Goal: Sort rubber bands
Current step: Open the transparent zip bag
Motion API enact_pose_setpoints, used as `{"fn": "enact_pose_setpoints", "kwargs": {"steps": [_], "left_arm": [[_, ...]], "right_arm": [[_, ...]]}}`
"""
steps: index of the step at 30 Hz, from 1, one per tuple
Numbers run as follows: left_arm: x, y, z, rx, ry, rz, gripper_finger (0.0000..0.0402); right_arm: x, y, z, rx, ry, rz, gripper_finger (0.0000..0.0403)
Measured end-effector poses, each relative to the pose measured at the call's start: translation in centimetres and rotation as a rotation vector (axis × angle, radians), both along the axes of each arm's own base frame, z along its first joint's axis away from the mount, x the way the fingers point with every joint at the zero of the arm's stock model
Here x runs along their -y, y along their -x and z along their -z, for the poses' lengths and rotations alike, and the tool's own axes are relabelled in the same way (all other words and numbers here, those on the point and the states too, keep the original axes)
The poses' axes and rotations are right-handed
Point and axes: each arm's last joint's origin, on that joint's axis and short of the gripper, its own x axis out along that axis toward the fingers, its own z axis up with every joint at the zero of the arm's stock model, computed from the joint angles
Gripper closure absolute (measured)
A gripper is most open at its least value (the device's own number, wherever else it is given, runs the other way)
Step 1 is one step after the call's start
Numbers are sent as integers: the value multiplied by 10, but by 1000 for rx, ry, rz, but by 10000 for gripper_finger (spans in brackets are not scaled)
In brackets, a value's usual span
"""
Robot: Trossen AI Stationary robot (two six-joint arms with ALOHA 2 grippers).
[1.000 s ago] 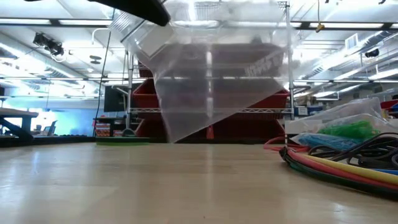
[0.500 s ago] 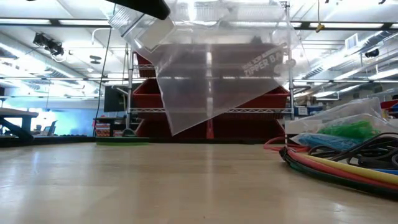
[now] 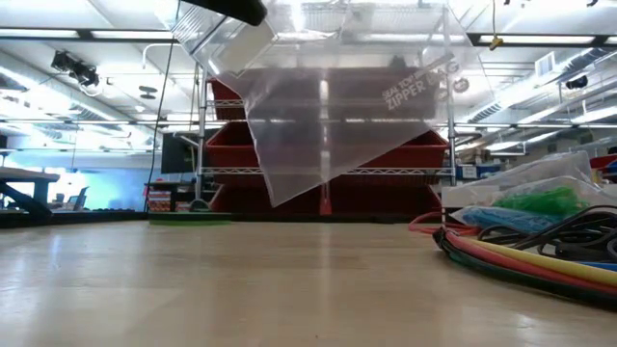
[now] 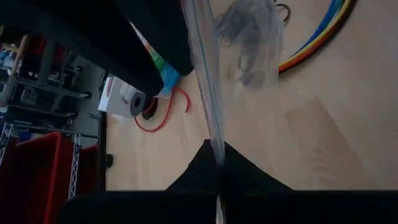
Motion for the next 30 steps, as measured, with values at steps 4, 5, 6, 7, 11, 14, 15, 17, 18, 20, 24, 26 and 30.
{"fn": "enact_pose_setpoints", "kwargs": {"steps": [4,5,6,7,11,14,15,17,18,20,24,26,30], "left_arm": [[0,1,1,-24,4,13,398],[0,1,1,-27,5,13,398],[0,1,2,-28,6,12,398],[0,1,2,-28,6,12,398],[-1,1,2,-32,5,12,398],[-1,1,2,-36,2,10,398],[-2,1,2,-36,2,9,398],[-2,1,2,-33,-2,5,398],[-2,1,2,-31,-5,2,398],[-3,1,2,-28,-7,-3,398],[-3,0,2,-24,-10,-8,398],[-3,0,1,-21,-9,-9,398],[-2,-1,1,-12,8,-3,398]], "right_arm": [[3,-1,0,0,-5,14,304],[3,-1,0,0,-5,15,302],[3,-2,0,3,-7,15,300],[3,-2,0,5,-11,15,298],[3,-5,-2,24,-39,5,286],[2,-5,-2,31,-45,-2,279],[2,-5,-2,28,-50,-5,277],[2,-5,-2,23,-60,-7,275],[2,-5,-2,21,-61,-8,275],[2,-5,-2,21,-63,-9,276],[2,-5,-2,19,-63,-10,276],[2,-5,-1,16,-67,-13,276],[2,-3,0,-3,-62,-14,277]]}}
